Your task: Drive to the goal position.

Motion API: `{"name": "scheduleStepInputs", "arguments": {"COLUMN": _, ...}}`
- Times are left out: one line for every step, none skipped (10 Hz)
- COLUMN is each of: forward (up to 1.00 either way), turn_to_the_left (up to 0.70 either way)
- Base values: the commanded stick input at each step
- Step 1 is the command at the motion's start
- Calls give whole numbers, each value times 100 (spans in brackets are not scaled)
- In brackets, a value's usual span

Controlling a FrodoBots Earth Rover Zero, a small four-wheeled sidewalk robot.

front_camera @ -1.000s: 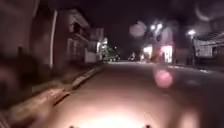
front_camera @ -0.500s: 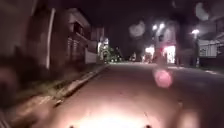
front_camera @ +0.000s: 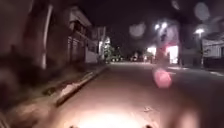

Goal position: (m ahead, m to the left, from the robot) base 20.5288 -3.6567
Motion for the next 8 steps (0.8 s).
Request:
{"name": "scheduleStepInputs", "arguments": {"forward": 70, "turn_to_the_left": 0}}
{"name": "scheduleStepInputs", "arguments": {"forward": 70, "turn_to_the_left": 0}}
{"name": "scheduleStepInputs", "arguments": {"forward": 70, "turn_to_the_left": 0}}
{"name": "scheduleStepInputs", "arguments": {"forward": 70, "turn_to_the_left": 0}}
{"name": "scheduleStepInputs", "arguments": {"forward": 70, "turn_to_the_left": 0}}
{"name": "scheduleStepInputs", "arguments": {"forward": 70, "turn_to_the_left": 0}}
{"name": "scheduleStepInputs", "arguments": {"forward": 70, "turn_to_the_left": 0}}
{"name": "scheduleStepInputs", "arguments": {"forward": 70, "turn_to_the_left": -11}}
